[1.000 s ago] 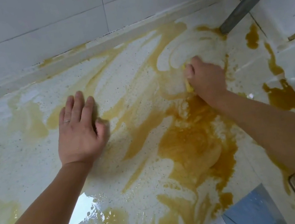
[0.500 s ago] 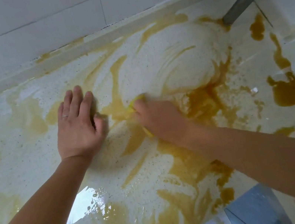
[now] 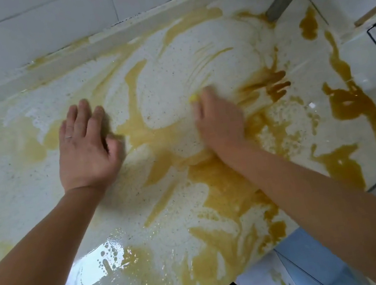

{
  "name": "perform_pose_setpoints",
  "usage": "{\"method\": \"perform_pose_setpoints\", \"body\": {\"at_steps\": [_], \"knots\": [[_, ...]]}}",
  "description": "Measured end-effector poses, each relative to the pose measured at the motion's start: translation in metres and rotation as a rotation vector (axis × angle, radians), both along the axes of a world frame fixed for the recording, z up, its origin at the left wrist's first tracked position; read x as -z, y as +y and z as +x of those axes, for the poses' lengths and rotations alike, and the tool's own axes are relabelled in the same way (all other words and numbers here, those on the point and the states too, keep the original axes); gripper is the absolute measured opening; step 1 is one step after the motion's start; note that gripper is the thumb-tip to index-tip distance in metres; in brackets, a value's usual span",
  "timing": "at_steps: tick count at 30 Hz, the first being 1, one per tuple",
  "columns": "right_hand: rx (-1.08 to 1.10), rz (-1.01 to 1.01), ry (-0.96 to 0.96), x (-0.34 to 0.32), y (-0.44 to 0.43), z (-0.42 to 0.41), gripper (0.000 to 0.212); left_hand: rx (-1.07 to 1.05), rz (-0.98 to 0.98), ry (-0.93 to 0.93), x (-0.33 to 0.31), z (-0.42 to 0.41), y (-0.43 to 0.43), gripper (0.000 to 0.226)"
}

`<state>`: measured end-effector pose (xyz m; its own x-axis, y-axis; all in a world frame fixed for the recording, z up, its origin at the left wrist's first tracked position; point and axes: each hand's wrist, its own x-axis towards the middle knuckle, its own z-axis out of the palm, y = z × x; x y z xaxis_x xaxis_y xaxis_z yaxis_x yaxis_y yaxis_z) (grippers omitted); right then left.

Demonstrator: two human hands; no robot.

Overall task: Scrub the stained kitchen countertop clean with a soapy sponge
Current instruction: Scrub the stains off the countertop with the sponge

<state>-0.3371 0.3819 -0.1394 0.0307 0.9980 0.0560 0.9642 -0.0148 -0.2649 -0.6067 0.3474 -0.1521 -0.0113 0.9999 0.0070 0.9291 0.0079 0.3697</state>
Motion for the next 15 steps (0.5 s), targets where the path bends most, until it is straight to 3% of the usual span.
{"method": "perform_pose_setpoints", "body": {"at_steps": [3, 6, 8, 10, 12, 15], "knots": [[-0.465, -0.004, 0.050, -0.001, -0.059, -0.021, 0.019, -0.001, 0.002, 0.009, 0.000, 0.001, 0.000, 0.065], [-0.593, -0.028, -0.066, 0.001, -0.060, 0.031, 0.024, 0.002, -0.003, 0.005, -0.001, 0.001, -0.001, 0.064], [-0.423, -0.059, -0.287, 0.000, -0.024, 0.081, 0.027, 0.004, -0.001, 0.017, -0.001, 0.002, 0.001, 0.064], [-0.138, -0.117, -0.394, -0.008, 0.012, 0.119, 0.025, 0.014, 0.016, 0.042, 0.001, 0.002, 0.000, 0.063], [0.098, -0.065, -0.314, -0.006, 0.033, 0.126, 0.036, 0.027, 0.018, 0.079, 0.005, 0.003, 0.002, 0.061], [0.217, -0.016, -0.250, 0.002, 0.033, 0.082, 0.042, 0.041, -0.020, 0.127, 0.006, 0.003, -0.003, 0.060]]}}
